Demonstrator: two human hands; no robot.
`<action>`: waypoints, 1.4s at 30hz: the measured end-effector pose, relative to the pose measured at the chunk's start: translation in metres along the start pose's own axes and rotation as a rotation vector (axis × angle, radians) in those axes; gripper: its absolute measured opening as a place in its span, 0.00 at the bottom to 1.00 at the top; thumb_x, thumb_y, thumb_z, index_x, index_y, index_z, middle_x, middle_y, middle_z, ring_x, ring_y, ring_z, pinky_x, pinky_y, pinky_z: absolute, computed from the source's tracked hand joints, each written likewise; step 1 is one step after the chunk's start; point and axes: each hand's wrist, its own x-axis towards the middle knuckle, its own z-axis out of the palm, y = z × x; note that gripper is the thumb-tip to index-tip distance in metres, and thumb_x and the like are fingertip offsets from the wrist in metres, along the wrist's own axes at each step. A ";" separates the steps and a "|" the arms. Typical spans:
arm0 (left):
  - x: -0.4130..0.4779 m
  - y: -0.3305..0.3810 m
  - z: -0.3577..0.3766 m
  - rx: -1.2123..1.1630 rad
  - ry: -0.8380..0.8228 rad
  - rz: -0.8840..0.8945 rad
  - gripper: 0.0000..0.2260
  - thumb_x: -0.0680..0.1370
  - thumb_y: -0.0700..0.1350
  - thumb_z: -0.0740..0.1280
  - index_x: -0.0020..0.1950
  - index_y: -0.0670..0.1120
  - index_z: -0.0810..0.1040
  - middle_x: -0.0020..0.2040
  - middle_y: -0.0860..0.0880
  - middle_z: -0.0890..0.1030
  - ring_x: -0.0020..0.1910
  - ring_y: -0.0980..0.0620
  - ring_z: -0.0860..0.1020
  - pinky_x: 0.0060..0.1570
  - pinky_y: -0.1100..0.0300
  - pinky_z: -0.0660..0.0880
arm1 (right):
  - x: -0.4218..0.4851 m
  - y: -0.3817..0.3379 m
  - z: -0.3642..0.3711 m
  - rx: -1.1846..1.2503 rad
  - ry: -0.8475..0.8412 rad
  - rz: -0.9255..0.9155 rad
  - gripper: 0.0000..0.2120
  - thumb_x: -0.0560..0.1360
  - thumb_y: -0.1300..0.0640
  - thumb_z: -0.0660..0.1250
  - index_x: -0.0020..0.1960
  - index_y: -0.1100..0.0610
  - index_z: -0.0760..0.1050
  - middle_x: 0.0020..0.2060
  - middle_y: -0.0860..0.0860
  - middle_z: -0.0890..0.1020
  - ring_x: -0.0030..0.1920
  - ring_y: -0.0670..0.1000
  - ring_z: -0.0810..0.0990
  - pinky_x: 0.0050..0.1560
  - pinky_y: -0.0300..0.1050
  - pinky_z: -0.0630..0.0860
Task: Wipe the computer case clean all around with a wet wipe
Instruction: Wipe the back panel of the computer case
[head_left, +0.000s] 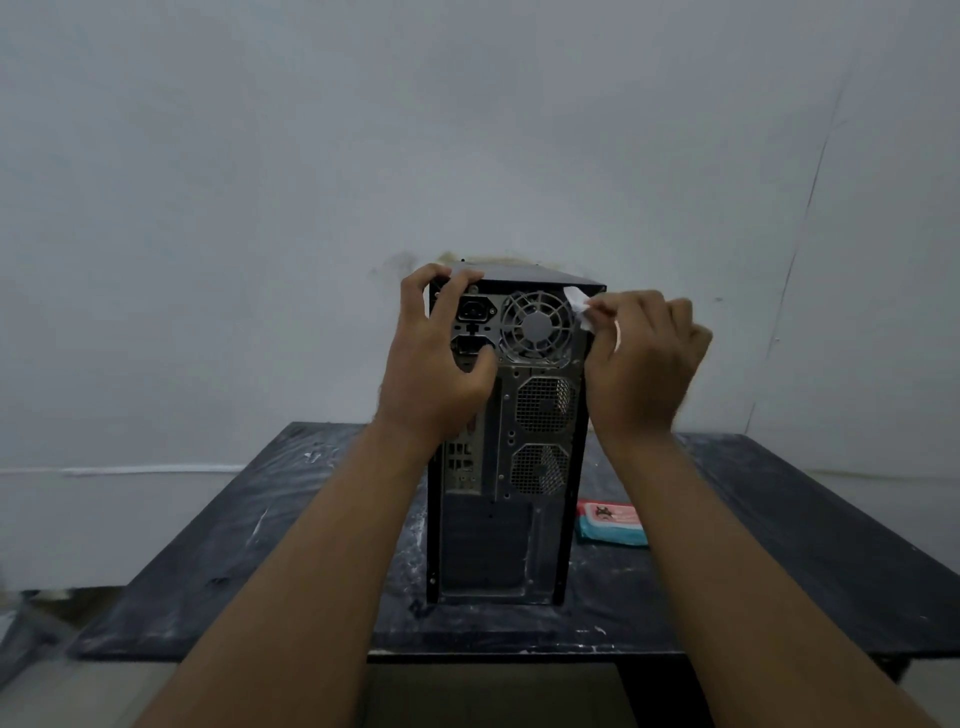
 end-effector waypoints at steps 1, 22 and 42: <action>0.000 0.001 0.002 0.009 0.011 -0.003 0.29 0.76 0.43 0.73 0.77 0.52 0.71 0.75 0.52 0.62 0.74 0.52 0.70 0.65 0.58 0.79 | 0.001 0.001 0.002 0.006 -0.019 0.000 0.07 0.83 0.51 0.69 0.52 0.53 0.84 0.48 0.48 0.84 0.50 0.54 0.77 0.50 0.48 0.62; -0.211 -0.041 0.053 -0.119 -0.044 -0.549 0.39 0.79 0.46 0.76 0.83 0.49 0.56 0.79 0.56 0.57 0.80 0.53 0.63 0.79 0.47 0.65 | -0.149 0.020 -0.026 -0.001 -0.306 0.002 0.07 0.83 0.54 0.71 0.50 0.56 0.84 0.47 0.50 0.86 0.48 0.55 0.79 0.50 0.49 0.64; -0.258 -0.072 0.068 -0.114 -0.186 -0.674 0.38 0.74 0.66 0.73 0.77 0.70 0.54 0.75 0.55 0.64 0.76 0.52 0.67 0.77 0.37 0.65 | -0.285 0.051 -0.054 -0.011 -0.586 -0.164 0.04 0.76 0.61 0.75 0.46 0.53 0.86 0.43 0.49 0.86 0.49 0.56 0.77 0.49 0.53 0.65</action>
